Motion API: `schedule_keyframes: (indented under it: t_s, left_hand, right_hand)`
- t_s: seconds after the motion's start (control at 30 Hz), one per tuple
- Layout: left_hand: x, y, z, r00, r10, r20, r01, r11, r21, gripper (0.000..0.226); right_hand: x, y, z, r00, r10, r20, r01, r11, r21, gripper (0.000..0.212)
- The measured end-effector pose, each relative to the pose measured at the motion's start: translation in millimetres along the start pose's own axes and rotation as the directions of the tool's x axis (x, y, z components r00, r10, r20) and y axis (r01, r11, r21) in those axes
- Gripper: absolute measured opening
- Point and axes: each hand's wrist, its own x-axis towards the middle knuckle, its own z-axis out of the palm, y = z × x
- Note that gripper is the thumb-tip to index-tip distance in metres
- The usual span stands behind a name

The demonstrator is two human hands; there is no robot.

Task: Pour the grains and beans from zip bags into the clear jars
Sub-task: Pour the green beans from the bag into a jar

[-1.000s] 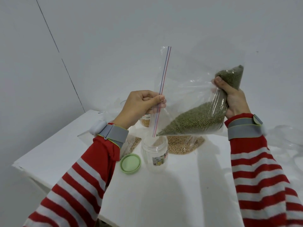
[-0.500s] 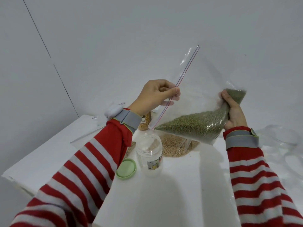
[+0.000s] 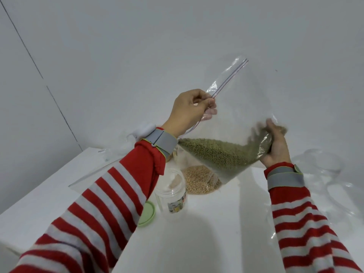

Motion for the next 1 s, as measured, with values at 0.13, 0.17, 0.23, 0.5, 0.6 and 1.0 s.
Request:
schedule_keyframes:
  t_s: [0.13, 0.17, 0.23, 0.5, 0.6, 1.0]
  left_hand:
    - [1, -5, 2, 1.000, 0.010, 0.003, -0.010, 1.000, -0.030, 0.012]
    - [1, -7, 2, 1.000, 0.017, 0.001, -0.017, 1.000, -0.025, 0.014]
    - [4, -13, -2, 1.000, 0.019, -0.004, -0.019, 0.999, -0.037, 0.016]
    - [2, -22, -14, 0.999, 0.037, -0.031, -0.036, 0.999, 0.022, 0.010]
    - [1, -21, -17, 1.000, 0.030, -0.011, -0.029, 0.996, 0.088, 0.005]
    - [5, -35, -29, 1.000, -0.023, -0.004, 0.023, 0.996, 0.085, 0.009]
  right_hand:
    - [7, -16, -2, 0.999, -0.045, -0.002, 0.042, 0.962, -0.269, 0.015]
    - [7, -20, -1, 0.998, -0.065, 0.014, 0.065, 0.931, -0.359, 0.017]
    - [8, -28, 0, 0.994, -0.105, 0.042, 0.112, 0.854, -0.508, 0.019]
    - [11, -45, 8, 0.968, -0.218, 0.122, 0.228, 0.570, -0.790, 0.025]
    - [12, -41, 25, 0.944, -0.267, 0.194, 0.300, 0.450, -0.841, 0.034]
    - [14, -39, 88, 0.846, -0.339, 0.411, 0.494, 0.210, -0.844, 0.034]
